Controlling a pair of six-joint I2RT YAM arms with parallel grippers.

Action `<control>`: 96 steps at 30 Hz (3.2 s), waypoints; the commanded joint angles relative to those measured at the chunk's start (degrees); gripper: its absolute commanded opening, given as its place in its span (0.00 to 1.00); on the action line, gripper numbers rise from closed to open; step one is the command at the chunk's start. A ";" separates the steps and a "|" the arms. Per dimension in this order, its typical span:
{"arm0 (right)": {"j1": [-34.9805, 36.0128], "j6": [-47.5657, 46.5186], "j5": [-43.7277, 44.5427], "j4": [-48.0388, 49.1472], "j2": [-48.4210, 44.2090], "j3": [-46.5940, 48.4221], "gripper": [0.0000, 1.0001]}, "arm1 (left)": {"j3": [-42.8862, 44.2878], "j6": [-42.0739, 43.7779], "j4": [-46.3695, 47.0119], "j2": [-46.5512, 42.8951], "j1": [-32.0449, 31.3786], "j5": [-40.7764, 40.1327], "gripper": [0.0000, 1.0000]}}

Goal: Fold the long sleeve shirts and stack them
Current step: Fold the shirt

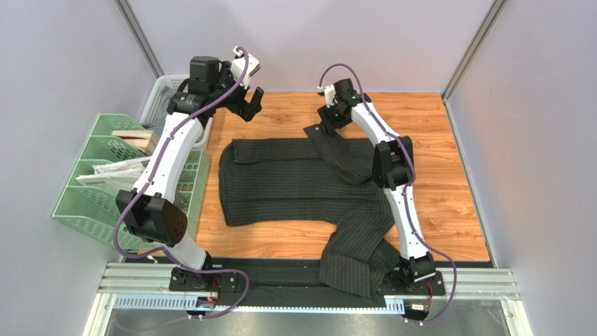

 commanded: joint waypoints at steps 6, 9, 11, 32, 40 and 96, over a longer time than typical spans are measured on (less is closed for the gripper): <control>2.65 -10.75 3.86 0.36 1.61 1.42 0.51 | 6.19 1.68 -8.66 1.21 0.28 -3.11 0.99; 2.57 -13.82 3.51 -1.84 2.40 0.81 0.43 | 5.75 1.94 -8.58 0.24 0.19 -3.46 0.99; 2.04 -15.06 2.38 -3.33 2.49 -0.86 0.34 | 5.57 2.21 -8.49 -0.55 0.19 -3.98 0.99; 0.28 -10.84 -20.13 -1.40 -36.69 -21.76 0.00 | 14.53 -8.43 -6.29 9.64 0.29 25.19 0.99; 0.19 -14.79 -23.29 0.09 -54.43 -39.87 0.00 | 4.88 -12.65 9.61 10.69 -4.90 30.98 0.99; -24.94 -0.91 -31.47 -5.88 -67.75 -58.44 0.76 | 5.73 33.39 -24.38 6.38 -41.72 31.36 0.00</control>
